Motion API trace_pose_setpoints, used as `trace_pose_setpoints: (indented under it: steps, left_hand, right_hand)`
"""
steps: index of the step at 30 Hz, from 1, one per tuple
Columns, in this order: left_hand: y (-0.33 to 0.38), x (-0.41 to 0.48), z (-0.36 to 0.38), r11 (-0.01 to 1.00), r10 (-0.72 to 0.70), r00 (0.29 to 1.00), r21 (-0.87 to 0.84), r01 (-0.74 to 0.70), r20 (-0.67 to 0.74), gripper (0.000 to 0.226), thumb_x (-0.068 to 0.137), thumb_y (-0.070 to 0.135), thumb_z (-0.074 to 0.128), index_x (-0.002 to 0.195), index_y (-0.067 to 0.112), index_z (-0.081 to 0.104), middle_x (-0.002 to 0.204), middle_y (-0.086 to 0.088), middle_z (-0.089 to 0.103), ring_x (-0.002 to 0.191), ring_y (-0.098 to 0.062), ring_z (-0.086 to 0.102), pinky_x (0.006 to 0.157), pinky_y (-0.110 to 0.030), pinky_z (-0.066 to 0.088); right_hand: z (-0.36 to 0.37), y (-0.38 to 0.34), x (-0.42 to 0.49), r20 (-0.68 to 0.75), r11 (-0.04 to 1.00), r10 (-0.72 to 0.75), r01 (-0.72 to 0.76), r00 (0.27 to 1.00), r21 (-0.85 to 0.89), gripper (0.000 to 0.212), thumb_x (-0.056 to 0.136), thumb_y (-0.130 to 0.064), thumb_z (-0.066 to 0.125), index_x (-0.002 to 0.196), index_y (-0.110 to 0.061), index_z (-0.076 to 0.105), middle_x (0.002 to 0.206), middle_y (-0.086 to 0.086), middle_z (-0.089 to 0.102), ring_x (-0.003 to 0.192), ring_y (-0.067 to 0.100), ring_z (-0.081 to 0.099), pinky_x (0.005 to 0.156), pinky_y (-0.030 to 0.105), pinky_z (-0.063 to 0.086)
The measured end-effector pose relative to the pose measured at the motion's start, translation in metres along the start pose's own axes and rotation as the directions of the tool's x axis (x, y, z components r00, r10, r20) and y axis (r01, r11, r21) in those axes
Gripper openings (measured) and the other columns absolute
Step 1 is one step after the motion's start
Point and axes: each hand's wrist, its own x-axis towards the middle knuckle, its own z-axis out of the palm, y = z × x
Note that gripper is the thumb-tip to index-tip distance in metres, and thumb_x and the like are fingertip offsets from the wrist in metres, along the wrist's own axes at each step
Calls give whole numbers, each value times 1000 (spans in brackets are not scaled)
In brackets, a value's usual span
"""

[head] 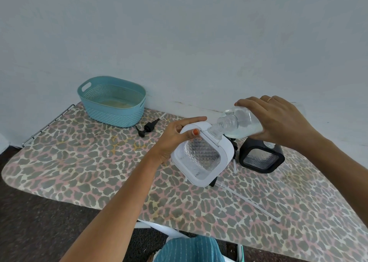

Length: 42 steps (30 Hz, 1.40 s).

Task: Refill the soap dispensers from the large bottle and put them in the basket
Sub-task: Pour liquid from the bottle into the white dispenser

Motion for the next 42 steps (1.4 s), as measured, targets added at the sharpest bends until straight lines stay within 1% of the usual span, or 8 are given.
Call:
trace_pose_setpoints:
  steps: [10,15,26,42]
  left_hand:
    - [-1,0,1,1000,8,1000,-6,-8,-2,70,47,64,76,103,23,67,102,10,71,104,-12,63,84,-20,49]
    - [-1,1,1,1000,11,1000,-5,-11,-4,69,46,65,76,102,25,67,102,11,71,103,-11,62,85,-20,49]
    - [-2,0,2,1000,16,1000,-23,-16,-9,70,46,64,77,102,23,68,103,9,70,104,-14,62,83,-21,50]
    - [-4,0,2,999,22,1000,-37,-23,-18,69,47,64,77,102,24,68,104,8,70,105,-16,62,87,-23,50]
  right_hand:
    - [-2,0,0,-3,1000,-5,5,1000,-17,84,42,-28,90,111,-14,44,92,10,70,59,28,61,56,30,47]
    - [-1,1,1,3,1000,-8,8,1000,-23,83,44,-29,90,111,-14,44,92,10,70,59,28,61,55,30,46]
    - [-1,2,2,12,999,-13,13,1000,-40,84,43,-28,90,112,-14,44,92,10,70,60,29,62,55,30,46]
    - [-3,1,3,21,999,-9,10,1000,-38,86,40,-27,91,112,-14,45,93,10,70,60,29,62,56,30,48]
